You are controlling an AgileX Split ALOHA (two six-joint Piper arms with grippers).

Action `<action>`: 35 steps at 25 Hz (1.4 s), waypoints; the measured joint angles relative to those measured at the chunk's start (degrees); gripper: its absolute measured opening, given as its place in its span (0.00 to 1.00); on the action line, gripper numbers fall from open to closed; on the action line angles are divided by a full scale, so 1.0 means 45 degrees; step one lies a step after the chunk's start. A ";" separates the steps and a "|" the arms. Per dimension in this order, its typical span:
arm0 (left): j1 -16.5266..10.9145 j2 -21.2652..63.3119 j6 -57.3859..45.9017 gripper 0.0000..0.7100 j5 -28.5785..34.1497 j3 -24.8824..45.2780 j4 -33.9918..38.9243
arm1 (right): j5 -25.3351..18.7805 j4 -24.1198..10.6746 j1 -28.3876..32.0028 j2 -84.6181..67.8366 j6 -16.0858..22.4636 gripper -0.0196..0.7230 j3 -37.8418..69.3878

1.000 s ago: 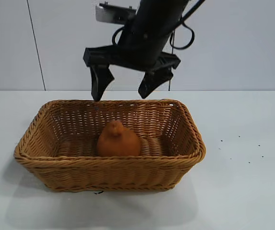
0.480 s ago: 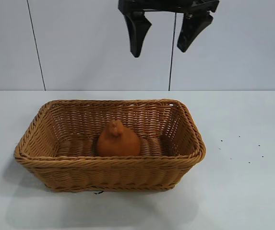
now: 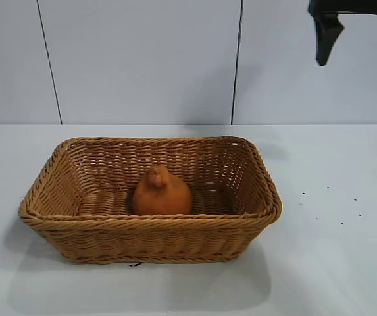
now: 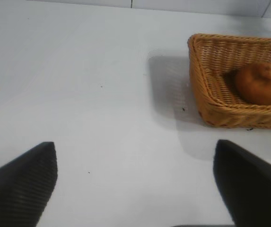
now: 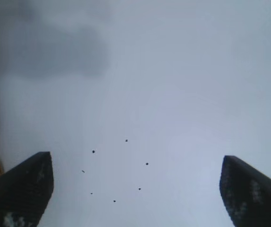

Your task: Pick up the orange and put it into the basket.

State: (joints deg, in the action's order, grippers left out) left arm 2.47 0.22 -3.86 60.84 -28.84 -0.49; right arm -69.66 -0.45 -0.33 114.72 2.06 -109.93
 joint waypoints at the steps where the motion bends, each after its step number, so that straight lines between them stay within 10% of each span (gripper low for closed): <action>1: 0.0000 0.0000 0.0000 0.91 0.0000 0.0000 0.0000 | 0.0000 0.0100 0.0179 0.0000 -0.0137 0.95 0.0012; 22: 0.0000 0.0000 0.0000 0.91 0.0000 0.0000 0.0000 | -0.0004 0.0799 0.0185 -1.0488 -0.1396 0.96 1.2482; 35: 0.0000 0.0000 0.0000 0.91 0.0000 0.0000 0.0000 | 0.2297 0.0838 0.0185 -2.0860 -0.1968 0.96 1.7950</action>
State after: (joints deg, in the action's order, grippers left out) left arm 2.47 0.22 -3.86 60.84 -28.84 -0.49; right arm -59.32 3.32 0.50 20.85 -6.79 -29.15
